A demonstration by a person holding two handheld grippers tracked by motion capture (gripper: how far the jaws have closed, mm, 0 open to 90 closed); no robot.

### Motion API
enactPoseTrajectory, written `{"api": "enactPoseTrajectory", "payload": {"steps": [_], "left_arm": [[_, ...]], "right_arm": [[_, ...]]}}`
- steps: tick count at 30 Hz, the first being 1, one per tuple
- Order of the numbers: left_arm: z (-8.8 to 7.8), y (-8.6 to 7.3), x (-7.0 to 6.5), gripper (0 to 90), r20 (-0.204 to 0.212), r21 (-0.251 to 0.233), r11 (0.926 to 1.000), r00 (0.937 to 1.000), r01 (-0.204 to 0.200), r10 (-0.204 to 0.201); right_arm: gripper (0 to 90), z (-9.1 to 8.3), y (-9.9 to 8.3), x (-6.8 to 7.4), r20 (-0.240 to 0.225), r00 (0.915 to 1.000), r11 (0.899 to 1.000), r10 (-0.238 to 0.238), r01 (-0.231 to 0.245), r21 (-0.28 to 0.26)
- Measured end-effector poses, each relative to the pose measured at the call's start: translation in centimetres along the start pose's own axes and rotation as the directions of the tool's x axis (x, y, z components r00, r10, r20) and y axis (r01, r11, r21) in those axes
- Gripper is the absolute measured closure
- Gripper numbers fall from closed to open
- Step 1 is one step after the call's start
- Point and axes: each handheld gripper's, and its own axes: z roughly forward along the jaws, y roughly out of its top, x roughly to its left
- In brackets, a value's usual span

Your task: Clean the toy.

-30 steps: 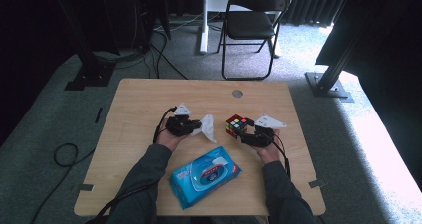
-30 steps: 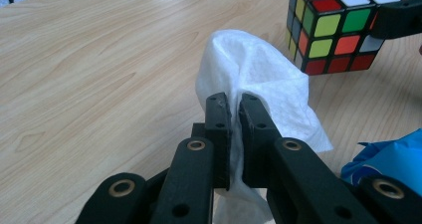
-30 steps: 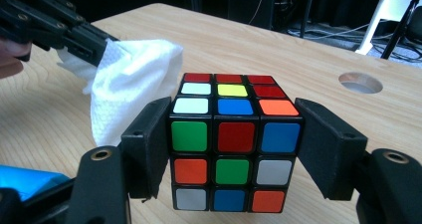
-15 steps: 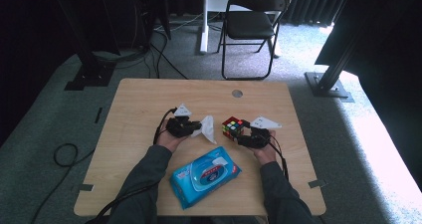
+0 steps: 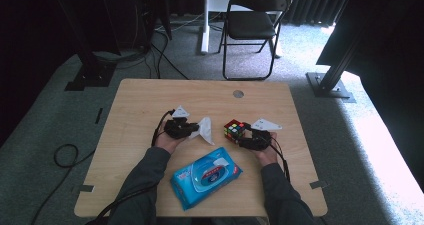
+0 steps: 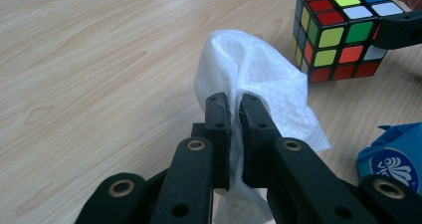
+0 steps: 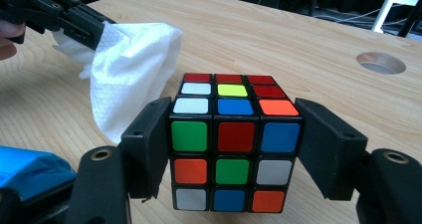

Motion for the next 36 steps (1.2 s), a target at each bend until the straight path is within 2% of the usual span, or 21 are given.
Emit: {"api": "enactPoseTrajectory", "payload": {"steps": [16,36], "left_arm": [[0.4,-1.0,0.4,83.5,0.0,0.027,0.9995,0.9998,0.018,-0.018],[0.7,-2.1,1.1,82.8,-0.009,0.054,0.9974,0.9988,0.048,-0.047]], "right_arm": [[34.2,0.3,-0.5,0.0,-0.011,0.9999,1.0,-0.007,0.007,0.016],[34.2,0.4,-1.0,-0.2,-0.001,0.9999,0.999,-0.011,0.011,0.04]]}}
